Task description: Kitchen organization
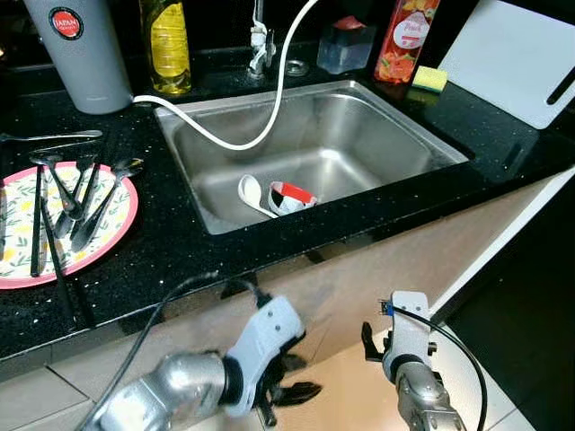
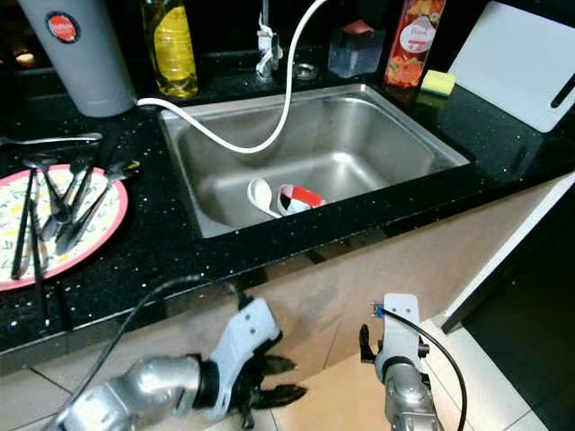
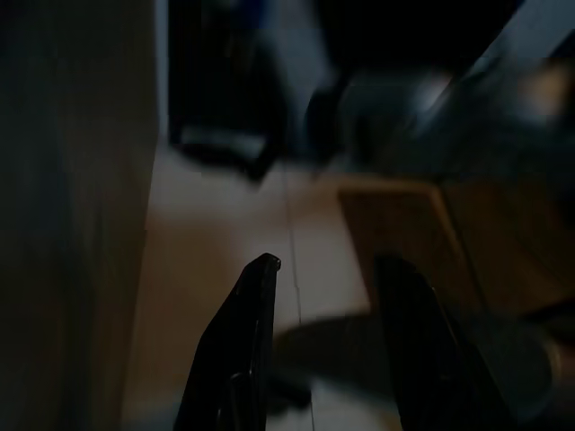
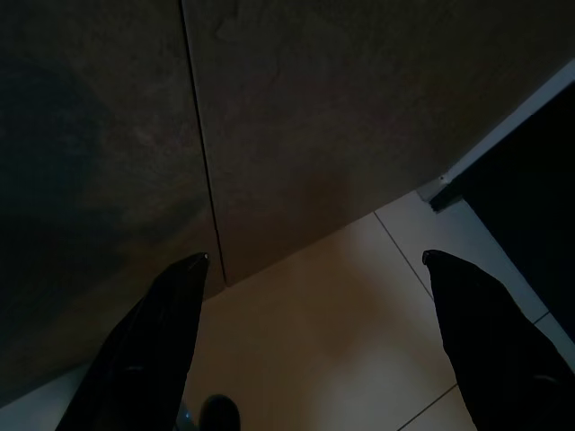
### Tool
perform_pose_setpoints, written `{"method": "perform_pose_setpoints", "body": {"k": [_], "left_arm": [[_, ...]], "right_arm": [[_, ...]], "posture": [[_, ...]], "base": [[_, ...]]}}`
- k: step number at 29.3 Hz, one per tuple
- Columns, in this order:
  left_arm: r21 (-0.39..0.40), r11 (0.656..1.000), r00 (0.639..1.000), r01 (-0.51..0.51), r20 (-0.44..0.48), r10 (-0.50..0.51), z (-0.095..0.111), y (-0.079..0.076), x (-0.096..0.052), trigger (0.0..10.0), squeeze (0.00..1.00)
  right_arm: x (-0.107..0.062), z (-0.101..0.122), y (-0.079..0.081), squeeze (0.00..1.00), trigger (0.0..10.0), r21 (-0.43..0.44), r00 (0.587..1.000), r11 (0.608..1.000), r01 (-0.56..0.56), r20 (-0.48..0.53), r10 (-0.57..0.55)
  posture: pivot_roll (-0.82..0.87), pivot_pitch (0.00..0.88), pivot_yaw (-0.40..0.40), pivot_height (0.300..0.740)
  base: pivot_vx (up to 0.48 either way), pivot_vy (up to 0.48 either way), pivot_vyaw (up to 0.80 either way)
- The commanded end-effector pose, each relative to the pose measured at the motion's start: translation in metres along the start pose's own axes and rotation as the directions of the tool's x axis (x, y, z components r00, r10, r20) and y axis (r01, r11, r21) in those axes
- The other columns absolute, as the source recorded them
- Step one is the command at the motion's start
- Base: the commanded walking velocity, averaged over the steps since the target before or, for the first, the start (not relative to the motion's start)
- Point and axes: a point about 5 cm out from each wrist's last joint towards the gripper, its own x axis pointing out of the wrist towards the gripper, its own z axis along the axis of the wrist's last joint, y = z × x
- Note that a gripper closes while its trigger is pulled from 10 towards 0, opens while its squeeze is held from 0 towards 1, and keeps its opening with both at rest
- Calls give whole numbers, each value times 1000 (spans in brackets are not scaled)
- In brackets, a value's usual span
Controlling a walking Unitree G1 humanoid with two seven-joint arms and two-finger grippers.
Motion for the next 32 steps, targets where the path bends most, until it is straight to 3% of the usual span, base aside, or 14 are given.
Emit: {"method": "perform_pose_setpoints", "body": {"k": [1, 8, 10, 13, 15, 20, 22, 23, 25, 26, 28, 29, 30, 32], "left_arm": [[6, 997, 997, 75, 22, -75, 3, -6, -4, 10000, 0], [57, 987, 982, 152, 104, -158, 18, -9, -8, 10000, 0], [63, 988, 977, 138, 154, -146, 26, -8, -9, 10000, 0], [42, 992, 940, 116, 320, -123, 53, 1, -14, 10000, 0], [38, 996, 908, 86, 408, -94, 69, 9, -19, 10000, 0], [52, 999, 882, 13, 471, -36, 85, 18, -26, 10000, 0], [75, 987, 848, -139, 524, 80, 102, 31, -34, 10000, 0], [75, 987, 848, -139, 524, 80, 102, 31, -34, 10000, 0], [64, 962, 811, -264, 554, 185, 110, 42, -40, 10000, 0], [64, 962, 811, -264, 554, 185, 110, 42, -40, 10000, 0], [39, 905, 769, -423, 544, 336, 108, 56, -44, 10000, 0], [-4, 849, 734, -528, 501, 458, 100, 68, -46, 10000, 0], [-4, 849, 734, -528, 501, 458, 100, 68, -46, 10000, 0], [-8, 806, 713, -593, 461, 529, 91, 75, -46, 10000, 0]], "right_arm": [[-1, -7, -5, 0, 10000, 0, 1000, 1000, 16, -20, -16], [-1, -6, -4, 0, 10000, 4, 1000, 1000, 16, -16, -16], [-1, -6, -4, 0, 10000, 7, 1000, 1000, 17, -14, -17], [0, -5, -4, 0, 10000, 12, 1000, 1000, 20, -11, -20], [0, -4, -4, 0, 10000, 13, 1000, 1000, 19, -9, -19], [1, -4, -5, 0, 10000, 12, 1000, 1000, 18, -9, -18], [1, -5, -5, 0, 10000, 14, 1000, 1000, 19, -8, -18], [1, -5, -5, 0, 10000, 14, 1000, 1000, 19, -8, -18], [1, -5, -4, 0, 10000, 17, 1000, 1000, 18, -8, -18], [1, -5, -4, 0, 10000, 17, 1000, 1000, 18, -8, -18], [1, -5, -4, 0, 10000, 19, 1000, 1000, 17, -6, -17], [1, -5, -3, 0, 10000, 21, 1000, 1000, 15, -5, -15], [1, -5, -3, 0, 10000, 21, 1000, 1000, 15, -5, -15], [1, -4, -2, 0, 10000, 22, 1000, 1000, 13, -3, -13]], "posture": [[-83, 179, -65, 740], [-86, 176, -60, 740], [-86, 176, -60, 740], [-88, 173, -62, 740], [-86, 174, -66, 740], [-84, 173, -65, 740], [-83, 172, -63, 740], [-83, 172, -63, 740], [-83, 174, -63, 740], [-83, 174, -63, 740], [-79, 174, -63, 740], [-79, 174, -63, 740], [-79, 174, -63, 740], [-80, 174, -66, 740]], "base": [[0, 0, 0], [0, 0, 0], [0, 0, 0], [0, 0, 0], [0, 0, 0], [0, 0, 0], [0, 0, 0], [0, 0, 0], [0, 0, 0], [0, 0, 0], [0, 0, 0], [0, 0, 0], [0, 0, 0], [0, 0, 0]]}}
